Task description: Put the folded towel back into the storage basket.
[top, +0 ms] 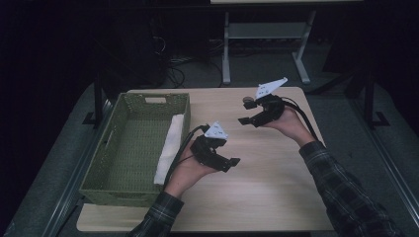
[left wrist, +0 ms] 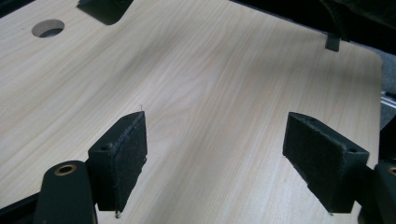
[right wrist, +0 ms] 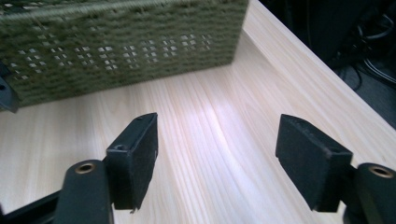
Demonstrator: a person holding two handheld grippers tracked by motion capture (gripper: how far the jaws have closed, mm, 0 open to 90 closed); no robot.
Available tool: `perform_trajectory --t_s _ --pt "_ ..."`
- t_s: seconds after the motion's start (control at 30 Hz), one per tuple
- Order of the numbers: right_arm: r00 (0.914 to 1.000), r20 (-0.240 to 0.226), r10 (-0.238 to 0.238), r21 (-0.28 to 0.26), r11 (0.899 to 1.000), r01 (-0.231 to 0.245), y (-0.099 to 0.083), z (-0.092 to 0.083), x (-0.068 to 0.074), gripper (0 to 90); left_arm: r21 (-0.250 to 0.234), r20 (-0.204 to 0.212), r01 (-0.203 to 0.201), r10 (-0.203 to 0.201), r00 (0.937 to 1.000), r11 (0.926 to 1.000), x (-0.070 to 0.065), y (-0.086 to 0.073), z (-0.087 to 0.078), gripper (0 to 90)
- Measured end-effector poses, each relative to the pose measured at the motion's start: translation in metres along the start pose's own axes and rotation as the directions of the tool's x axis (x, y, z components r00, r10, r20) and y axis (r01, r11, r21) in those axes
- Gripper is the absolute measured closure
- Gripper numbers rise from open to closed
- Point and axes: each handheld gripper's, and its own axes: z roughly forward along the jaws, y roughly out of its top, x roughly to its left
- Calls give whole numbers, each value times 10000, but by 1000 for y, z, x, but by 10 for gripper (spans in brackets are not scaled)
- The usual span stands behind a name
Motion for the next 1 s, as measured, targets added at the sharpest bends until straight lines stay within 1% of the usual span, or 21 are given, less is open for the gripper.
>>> perform_trajectory --t_s 0.07,0.1,0.13,0.17,0.3,0.33,0.37,0.4,0.43,0.47,0.5,0.53,0.57,0.63,0.67,0.77,0.8,0.83,0.9,0.93,1.0 --pt "9995 213 232 -78 9997 -230 -13 -6 1 281 153 16 -48 48 10000 9999 -3 -1 6 214" --pt "9995 213 232 -78 9997 -230 -13 -6 1 281 243 5 -84 84 10000 9997 -5 -3 9 214" --pt "9985 359 422 -178 9990 -416 -23 -9 2 278 277 -28 -128 129 9999 9995 -6 -4 12 214" --pt "9985 359 422 -178 9990 -416 -23 -9 2 278 328 -14 -132 132 9999 9994 -8 -6 15 214" --pt "9935 720 881 -144 9961 -873 -41 -12 4 263 267 -23 -70 71 10000 9996 -11 -13 26 214" --pt "9909 794 1089 -227 9940 -1074 -50 -15 5 263 215 -21 37 -36 10000 9998 -13 -15 28 214" --pt "9909 794 1089 -227 9940 -1074 -50 -15 5 263 255 -4 -10 10 10000 9997 -13 -17 30 214" --pt "9888 886 1201 -292 9926 -1179 -58 -17 7 262 287 1 6 -6 10000 9996 -15 -21 35 214" --pt "9888 886 1201 -292 9926 -1179 -58 -17 7 262 287 1 6 -6 10000 9996 -15 -21 35 214" --pt "9877 949 1245 -350 9919 -1217 -66 -19 9 261 188 58 114 -115 9999 9998 -17 -25 40 214" --pt "9877 949 1245 -350 9919 -1217 -66 -19 9 261 188 58 114 -115 9999 9998 -17 -25 40 214" --pt "9859 1018 1328 -323 9910 -1302 -73 -20 12 242 139 136 226 -228 9996 9996 -17 -30 45 214" --pt "9859 1018 1328 -323 9910 -1302 -73 -20 12 242 139 136 226 -228 9996 9996 -17 -30 45 214" --pt "9838 1036 1464 -288 9891 -1442 -81 -21 16 240 124 166 342 -344 9993 9993 -16 -35 49 214" --pt "9833 1156 1407 -100 9900 -1405 -89 -21 18 225 73 119 468 -469 9988 9989 -16 -40 52 214" --pt "9798 1244 1568 -23 9875 -1577 -96 -21 22 221 154 101 499 -500 9987 9986 -15 -45 54 214" --pt "9772 1337 1651 29 9860 -1669 -103 -22 24 218 117 -40 604 -604 9982 9981 -14 -49 58 213" --pt "9772 1337 1651 29 9860 -1669 -103 -22 24 218 117 -40 604 -604 9982 9981 -14 -49 58 213" --pt "9725 1476 1805 46 9831 -1831 -110 -23 26 212 55 -160 696 -695 9975 9976 -13 -54 61 213" --pt "9683 1504 1994 62 9792 -2026 -117 -25 27 205 19 -301 837 -836 9960 9965 -12 -58 64 209" --pt "9675 1558 1990 94 9791 -2029 -121 -25 27 202 103 -387 760 -755 9964 9971 -11 -60 65 206"
